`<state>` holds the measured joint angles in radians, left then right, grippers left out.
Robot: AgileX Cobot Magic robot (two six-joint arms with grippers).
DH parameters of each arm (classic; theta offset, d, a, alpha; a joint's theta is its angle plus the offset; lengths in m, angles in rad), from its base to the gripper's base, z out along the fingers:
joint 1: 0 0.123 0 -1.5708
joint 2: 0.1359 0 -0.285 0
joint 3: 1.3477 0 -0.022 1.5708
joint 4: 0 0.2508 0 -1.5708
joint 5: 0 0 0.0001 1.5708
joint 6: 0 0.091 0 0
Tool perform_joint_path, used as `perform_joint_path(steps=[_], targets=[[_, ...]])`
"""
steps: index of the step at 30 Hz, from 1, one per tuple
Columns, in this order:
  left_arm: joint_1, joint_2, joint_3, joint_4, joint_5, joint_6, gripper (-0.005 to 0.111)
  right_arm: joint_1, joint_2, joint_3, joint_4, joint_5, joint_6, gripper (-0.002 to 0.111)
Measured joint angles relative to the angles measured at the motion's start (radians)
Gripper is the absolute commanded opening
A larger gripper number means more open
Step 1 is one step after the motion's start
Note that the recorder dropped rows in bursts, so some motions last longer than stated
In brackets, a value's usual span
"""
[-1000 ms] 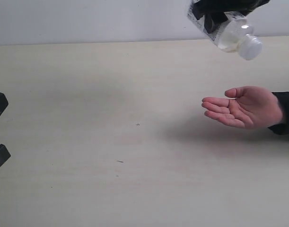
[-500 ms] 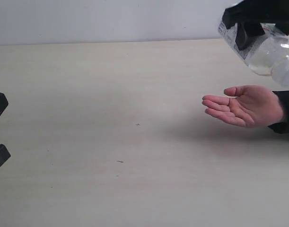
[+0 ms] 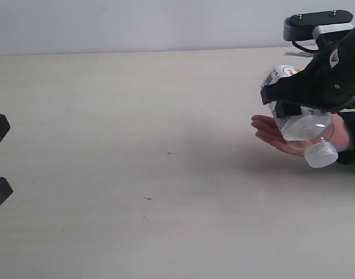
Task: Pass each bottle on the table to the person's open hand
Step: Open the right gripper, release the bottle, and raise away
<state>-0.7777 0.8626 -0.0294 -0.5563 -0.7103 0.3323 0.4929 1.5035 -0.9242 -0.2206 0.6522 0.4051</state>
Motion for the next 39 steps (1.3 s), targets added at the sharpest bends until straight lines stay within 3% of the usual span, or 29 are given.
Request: perform_joint_path(steps=[5, 12, 18, 32, 35, 39], targets=[[0.000, 0.000, 0.000, 0.000, 0.000, 0.000, 0.000, 0.000, 0.000, 0.000, -0.029, 0.007, 0.031, 0.019], [0.000, 0.000, 0.000, 0.000, 0.000, 0.000, 0.000, 0.000, 0.000, 0.000, -0.035, 0.022, 0.035, 0.057], [0.000, 0.000, 0.000, 0.000, 0.000, 0.000, 0.000, 0.000, 0.000, 0.000, -0.036, 0.034, 0.035, 0.077], [0.000, 0.000, 0.000, 0.000, 0.000, 0.000, 0.000, 0.000, -0.013, 0.000, -0.036, -0.055, 0.035, 0.076], [0.000, 0.000, 0.000, 0.000, 0.000, 0.000, 0.000, 0.000, -0.051, 0.000, -0.036, -0.102, 0.035, 0.069], [0.000, 0.000, 0.000, 0.000, 0.000, 0.000, 0.000, 0.000, -0.137, 0.000, -0.036, -0.170, 0.035, 0.045]])
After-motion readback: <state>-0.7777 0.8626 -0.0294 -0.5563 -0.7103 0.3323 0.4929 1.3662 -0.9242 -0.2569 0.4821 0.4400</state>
